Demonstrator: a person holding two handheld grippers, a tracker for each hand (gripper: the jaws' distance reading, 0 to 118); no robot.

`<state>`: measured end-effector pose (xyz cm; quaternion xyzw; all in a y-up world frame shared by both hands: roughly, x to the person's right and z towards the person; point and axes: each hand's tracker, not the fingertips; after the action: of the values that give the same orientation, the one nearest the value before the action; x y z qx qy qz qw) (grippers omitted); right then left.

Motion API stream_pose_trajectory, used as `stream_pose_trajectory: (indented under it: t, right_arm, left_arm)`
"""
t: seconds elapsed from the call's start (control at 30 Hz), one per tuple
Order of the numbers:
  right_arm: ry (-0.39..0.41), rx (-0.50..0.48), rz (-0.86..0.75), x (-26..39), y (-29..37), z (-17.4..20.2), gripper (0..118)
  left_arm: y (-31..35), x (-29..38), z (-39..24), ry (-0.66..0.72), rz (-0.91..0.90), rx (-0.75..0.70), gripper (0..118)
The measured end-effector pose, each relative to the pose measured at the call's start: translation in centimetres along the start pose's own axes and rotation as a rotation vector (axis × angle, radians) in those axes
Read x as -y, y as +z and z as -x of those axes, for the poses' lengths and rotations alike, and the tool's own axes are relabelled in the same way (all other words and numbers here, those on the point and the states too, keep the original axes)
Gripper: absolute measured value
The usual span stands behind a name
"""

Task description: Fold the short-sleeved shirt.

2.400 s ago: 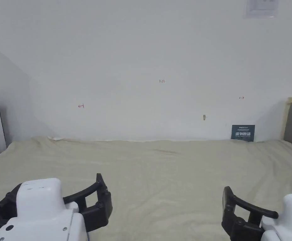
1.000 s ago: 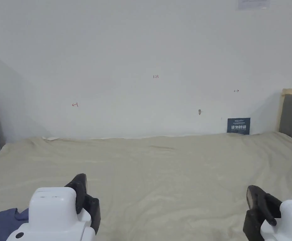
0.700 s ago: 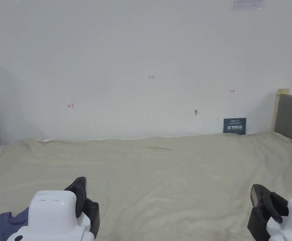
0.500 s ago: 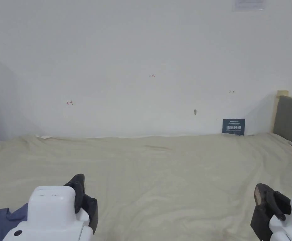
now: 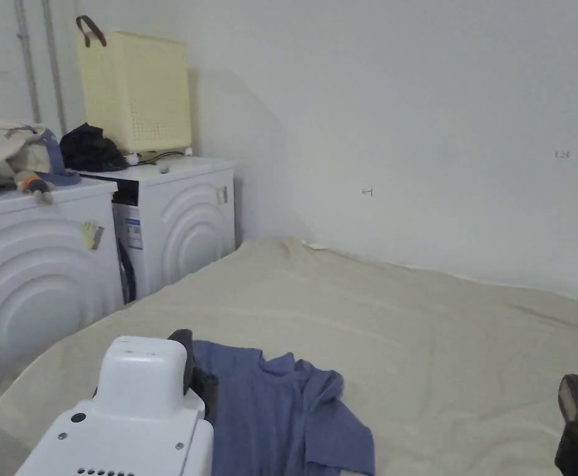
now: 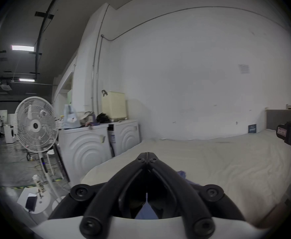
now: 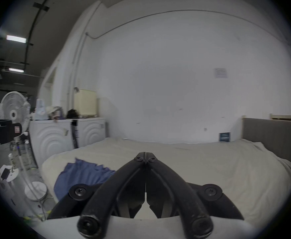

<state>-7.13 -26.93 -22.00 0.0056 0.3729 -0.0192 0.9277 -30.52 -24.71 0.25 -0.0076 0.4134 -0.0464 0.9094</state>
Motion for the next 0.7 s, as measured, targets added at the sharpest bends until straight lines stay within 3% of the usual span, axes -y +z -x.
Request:
stream_pose_trajectory:
  t: [0.2, 0.43, 0.53, 0.7]
  right_arm:
    - [0.005, -0.030, 0.021, 0.9, -1.7, 0.9, 0]
    - [-0.012, -0.015, 0.089, 1.3, -1.7, -2.3, 0]
    - [0.005, 0.023, 0.122, 1.6, -2.3, -3.9, 0]
    - [-0.043, 0.056, 0.219, 3.2, -3.8, -6.2, 0]
  left_arm:
    - [-0.9, 1.5, 0.7, -0.031, 0.019, -0.030, 0]
    - [-8.7, -0.8, 0.2, -0.073, 0.033, 0.056, 0]
    - [-16.0, -0.2, -1.3, -0.109, 0.206, 0.180, 0]
    - [-30.3, 6.7, -4.0, -0.002, 0.778, 0.363, 0]
